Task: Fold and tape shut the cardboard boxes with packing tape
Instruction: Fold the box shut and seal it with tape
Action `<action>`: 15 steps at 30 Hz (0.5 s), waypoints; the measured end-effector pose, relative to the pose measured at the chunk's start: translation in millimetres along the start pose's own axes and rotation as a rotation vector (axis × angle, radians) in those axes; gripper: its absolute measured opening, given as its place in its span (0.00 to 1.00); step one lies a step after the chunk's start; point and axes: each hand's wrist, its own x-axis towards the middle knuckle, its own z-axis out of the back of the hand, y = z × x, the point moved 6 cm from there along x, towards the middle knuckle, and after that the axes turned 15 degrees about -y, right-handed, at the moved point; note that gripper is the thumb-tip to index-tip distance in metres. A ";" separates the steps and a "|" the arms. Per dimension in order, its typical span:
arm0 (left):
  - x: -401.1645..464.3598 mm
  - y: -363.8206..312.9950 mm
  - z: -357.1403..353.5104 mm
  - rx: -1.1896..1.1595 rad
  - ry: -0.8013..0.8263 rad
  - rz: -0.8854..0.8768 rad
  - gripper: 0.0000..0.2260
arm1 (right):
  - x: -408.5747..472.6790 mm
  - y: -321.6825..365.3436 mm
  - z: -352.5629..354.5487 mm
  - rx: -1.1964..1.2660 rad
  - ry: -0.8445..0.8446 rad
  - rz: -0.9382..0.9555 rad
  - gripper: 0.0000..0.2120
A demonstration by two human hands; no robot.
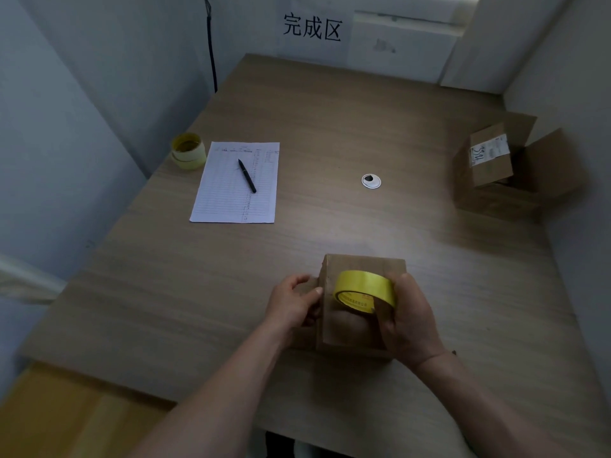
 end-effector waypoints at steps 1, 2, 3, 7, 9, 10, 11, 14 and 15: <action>0.5 4.1 2.1 0.061 -0.056 -0.029 0.15 | -1.3 -1.7 -1.3 -0.010 0.004 -0.011 0.11; 1.1 4.4 5.3 0.137 -0.140 -0.097 0.17 | -2.9 -3.3 -2.7 -0.023 0.016 -0.021 0.11; 0.5 0.9 8.2 0.165 -0.225 -0.178 0.18 | -4.2 -4.8 -3.5 -0.040 0.030 -0.033 0.11; -9.4 -18.6 -21.1 -0.055 -0.131 -0.312 0.17 | -6.5 -9.9 -5.0 -0.078 0.069 -0.078 0.12; -15.5 -17.6 -34.8 -0.040 -0.029 -0.363 0.17 | -4.2 -8.1 -4.8 -0.072 0.083 -0.111 0.09; -16.1 -16.5 -37.3 -0.049 -0.013 -0.382 0.17 | -1.7 -8.5 -4.0 -0.065 0.095 -0.131 0.09; -14.0 -14.0 -38.0 -0.061 -0.011 -0.388 0.17 | 1.8 -11.1 -3.2 -0.036 0.124 -0.182 0.11; -8.9 -11.4 -32.8 -0.017 -0.074 -0.416 0.17 | 13.0 -26.1 6.9 0.329 0.264 -0.543 0.14; -8.8 -12.1 -31.4 -0.004 -0.098 -0.420 0.17 | 17.5 -29.7 14.9 0.465 0.292 -0.631 0.12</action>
